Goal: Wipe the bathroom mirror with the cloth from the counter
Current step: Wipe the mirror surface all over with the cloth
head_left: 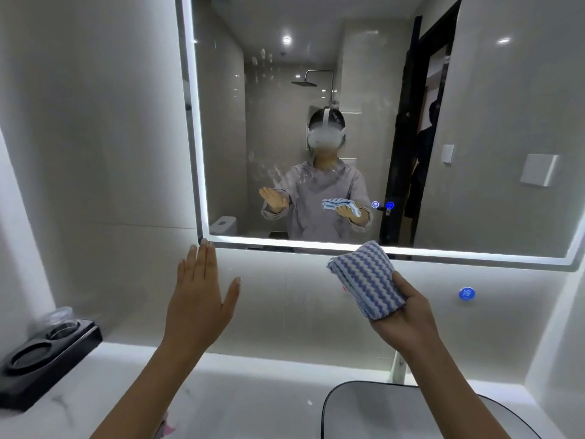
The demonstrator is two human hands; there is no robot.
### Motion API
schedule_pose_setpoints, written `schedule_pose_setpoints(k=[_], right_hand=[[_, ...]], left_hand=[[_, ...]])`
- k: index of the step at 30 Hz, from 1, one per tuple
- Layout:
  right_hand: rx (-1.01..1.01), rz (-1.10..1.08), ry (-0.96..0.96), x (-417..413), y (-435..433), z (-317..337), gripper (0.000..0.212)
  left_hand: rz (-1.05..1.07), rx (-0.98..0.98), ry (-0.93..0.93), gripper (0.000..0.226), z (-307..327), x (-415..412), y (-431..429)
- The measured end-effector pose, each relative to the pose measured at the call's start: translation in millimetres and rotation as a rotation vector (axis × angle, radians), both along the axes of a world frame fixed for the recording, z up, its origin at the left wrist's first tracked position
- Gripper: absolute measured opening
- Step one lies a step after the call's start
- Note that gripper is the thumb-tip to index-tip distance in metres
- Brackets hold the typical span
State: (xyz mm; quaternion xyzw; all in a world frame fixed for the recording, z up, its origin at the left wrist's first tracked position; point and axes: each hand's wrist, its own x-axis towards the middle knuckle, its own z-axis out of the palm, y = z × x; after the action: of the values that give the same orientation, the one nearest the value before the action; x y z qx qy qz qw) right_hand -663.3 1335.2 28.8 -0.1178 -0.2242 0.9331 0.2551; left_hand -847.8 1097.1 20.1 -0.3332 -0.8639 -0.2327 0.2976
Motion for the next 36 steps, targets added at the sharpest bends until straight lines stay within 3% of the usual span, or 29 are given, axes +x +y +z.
schedule_pose_setpoints(k=[18, 36], right_hand=[[0.031, -0.061, -0.048, -27, 36, 1, 0.035], [0.023, -0.19, -0.018, -139, -41, 4, 0.037]], left_hand=[[-0.03, 0.032, -0.021, 0.081, -3, -42, 58], [-0.181, -0.003, 0.004, 0.077, 12, -175, 14]])
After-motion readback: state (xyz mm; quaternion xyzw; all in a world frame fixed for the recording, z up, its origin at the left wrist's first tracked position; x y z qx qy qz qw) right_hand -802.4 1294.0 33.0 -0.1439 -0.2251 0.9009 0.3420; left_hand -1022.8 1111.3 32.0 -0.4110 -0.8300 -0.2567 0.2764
